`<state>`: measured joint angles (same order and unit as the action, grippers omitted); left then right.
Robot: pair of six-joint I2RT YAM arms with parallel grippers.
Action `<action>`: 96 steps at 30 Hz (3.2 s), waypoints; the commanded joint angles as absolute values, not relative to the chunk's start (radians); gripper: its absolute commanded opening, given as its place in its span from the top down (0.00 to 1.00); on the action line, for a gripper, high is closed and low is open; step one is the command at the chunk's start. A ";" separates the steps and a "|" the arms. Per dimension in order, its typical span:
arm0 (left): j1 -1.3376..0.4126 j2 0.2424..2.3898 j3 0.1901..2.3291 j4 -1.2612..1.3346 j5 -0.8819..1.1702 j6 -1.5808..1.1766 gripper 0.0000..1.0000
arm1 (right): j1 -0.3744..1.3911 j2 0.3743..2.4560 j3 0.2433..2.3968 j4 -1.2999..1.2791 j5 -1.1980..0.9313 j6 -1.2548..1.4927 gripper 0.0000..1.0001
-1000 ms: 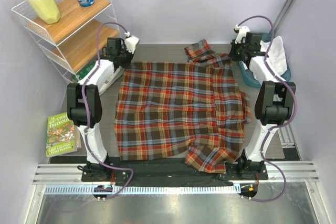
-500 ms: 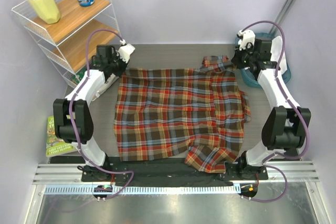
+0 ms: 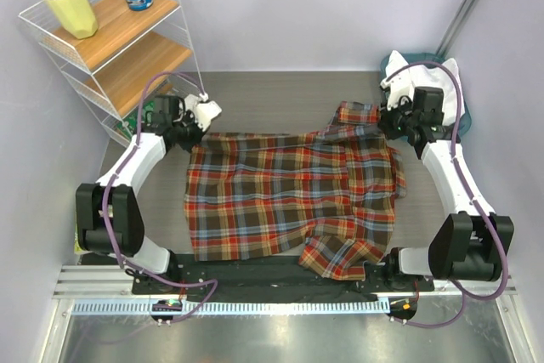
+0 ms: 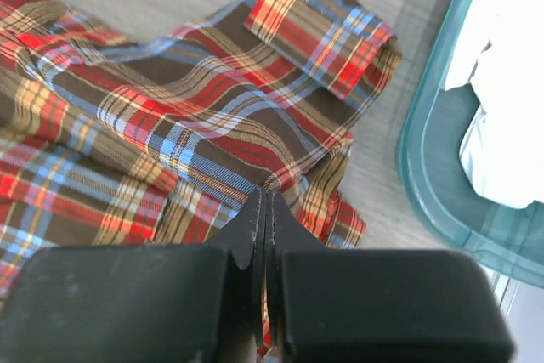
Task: Fold and stack the long sleeve shirts
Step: Fold the shirt
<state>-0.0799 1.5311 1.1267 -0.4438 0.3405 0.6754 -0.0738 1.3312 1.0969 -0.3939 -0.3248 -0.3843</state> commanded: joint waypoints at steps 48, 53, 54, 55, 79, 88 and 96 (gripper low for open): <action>-0.207 1.942 1.325 -0.690 0.106 0.591 0.53 | 0.061 1.994 1.319 -0.580 -0.167 -0.431 0.63; -0.207 1.991 1.423 -0.764 0.144 0.571 0.53 | 0.060 1.985 1.451 -0.673 -0.234 -0.449 0.62; -0.207 1.979 1.420 -0.768 0.159 0.578 0.51 | 0.061 1.952 1.460 -0.678 -0.247 -0.449 0.59; -0.207 1.965 1.414 -0.775 0.175 0.590 0.50 | 0.060 1.922 1.468 -0.678 -0.261 -0.449 0.57; -0.204 1.899 1.402 -0.793 0.279 0.623 0.41 | 0.060 2.209 1.870 -0.534 -0.057 -0.386 0.35; -0.204 1.907 1.413 -0.799 0.287 0.617 0.39 | 0.063 2.299 1.904 -0.534 -0.049 -0.442 0.32; -0.204 1.911 1.407 -0.801 0.284 0.623 0.39 | 0.054 2.361 1.954 -0.548 -0.075 -0.430 0.49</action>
<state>-0.2081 1.9446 1.3983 -0.7841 0.2623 0.6132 0.0608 2.3199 1.9011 -0.5503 -0.0658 -0.4271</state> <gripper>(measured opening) 0.610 0.642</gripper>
